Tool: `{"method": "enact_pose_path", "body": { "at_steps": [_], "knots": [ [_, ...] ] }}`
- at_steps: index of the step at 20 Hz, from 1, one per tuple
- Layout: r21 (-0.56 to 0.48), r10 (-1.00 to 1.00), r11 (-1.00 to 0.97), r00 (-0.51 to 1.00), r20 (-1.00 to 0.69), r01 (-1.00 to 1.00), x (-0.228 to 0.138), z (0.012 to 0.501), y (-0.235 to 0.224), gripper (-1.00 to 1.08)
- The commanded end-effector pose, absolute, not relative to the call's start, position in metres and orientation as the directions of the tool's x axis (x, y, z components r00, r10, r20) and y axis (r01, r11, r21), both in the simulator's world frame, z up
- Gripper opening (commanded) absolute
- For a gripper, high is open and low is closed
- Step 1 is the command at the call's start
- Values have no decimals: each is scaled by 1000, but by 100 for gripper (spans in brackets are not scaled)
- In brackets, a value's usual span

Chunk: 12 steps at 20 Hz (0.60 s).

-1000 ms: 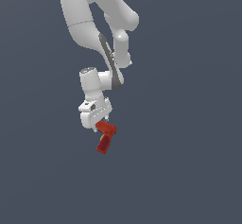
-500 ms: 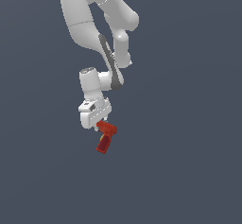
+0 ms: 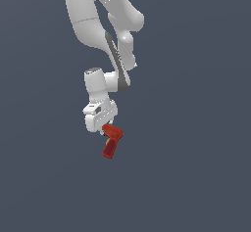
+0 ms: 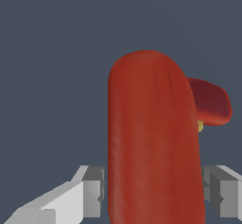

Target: Pick up the object and move it to a goal position.

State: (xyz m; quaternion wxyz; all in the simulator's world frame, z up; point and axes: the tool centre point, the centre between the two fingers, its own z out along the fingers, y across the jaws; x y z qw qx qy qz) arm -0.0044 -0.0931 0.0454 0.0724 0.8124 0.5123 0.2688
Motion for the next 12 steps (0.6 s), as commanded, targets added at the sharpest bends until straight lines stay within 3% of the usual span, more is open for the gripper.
{"method": "enact_pose_path", "body": {
  "at_steps": [1,12],
  "knots": [
    [397,872,-463,328,363,792,-2,58,-85,-100],
    [394,872,-463,329,363,794,7,135,-24,-100]
  ]
}}
